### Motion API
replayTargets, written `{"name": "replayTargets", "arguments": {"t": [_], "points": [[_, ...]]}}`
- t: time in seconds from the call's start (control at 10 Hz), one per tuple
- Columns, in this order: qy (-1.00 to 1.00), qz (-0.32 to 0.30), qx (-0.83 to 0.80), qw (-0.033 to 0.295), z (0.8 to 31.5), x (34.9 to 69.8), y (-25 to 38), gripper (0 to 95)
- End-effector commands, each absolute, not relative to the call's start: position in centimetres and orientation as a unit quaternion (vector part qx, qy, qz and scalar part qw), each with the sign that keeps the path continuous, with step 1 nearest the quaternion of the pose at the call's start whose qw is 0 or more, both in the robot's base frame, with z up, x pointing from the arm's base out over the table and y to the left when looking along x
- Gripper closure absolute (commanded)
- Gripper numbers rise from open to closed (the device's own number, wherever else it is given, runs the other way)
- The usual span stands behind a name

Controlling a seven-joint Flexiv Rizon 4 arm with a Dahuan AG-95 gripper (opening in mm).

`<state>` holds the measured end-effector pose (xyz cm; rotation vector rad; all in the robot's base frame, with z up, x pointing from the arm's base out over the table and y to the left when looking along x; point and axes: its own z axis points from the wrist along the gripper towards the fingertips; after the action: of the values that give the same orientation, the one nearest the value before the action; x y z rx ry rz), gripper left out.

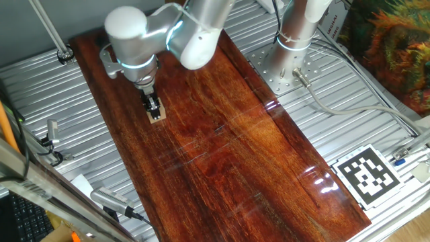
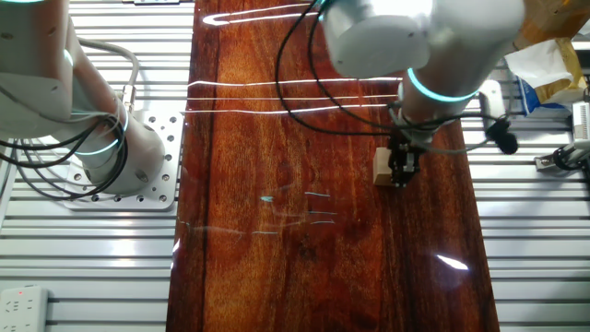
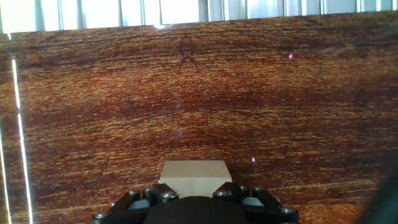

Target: Hold a small block with the gripper and sweep it from left to right on the table

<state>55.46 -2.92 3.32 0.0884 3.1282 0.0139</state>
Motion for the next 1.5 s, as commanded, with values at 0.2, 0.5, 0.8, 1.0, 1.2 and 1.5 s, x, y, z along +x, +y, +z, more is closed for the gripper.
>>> {"name": "replayTargets", "arguments": {"t": [0.2,0.5,0.8,1.0,1.2,1.5], "points": [[1.000,-0.024,0.011,-0.015,1.99,55.71,-2.75,76.0],[0.999,-0.017,0.024,-0.023,1.96,55.65,-2.76,76.0],[1.000,-0.018,0.017,-0.017,1.97,55.65,-2.76,76.0],[1.000,-0.006,0.022,-0.011,1.86,55.65,-2.76,76.0],[1.000,-0.014,0.018,-0.012,1.56,55.68,-2.72,76.0],[0.999,-0.026,0.016,-0.020,1.29,55.67,-2.73,76.0]]}}
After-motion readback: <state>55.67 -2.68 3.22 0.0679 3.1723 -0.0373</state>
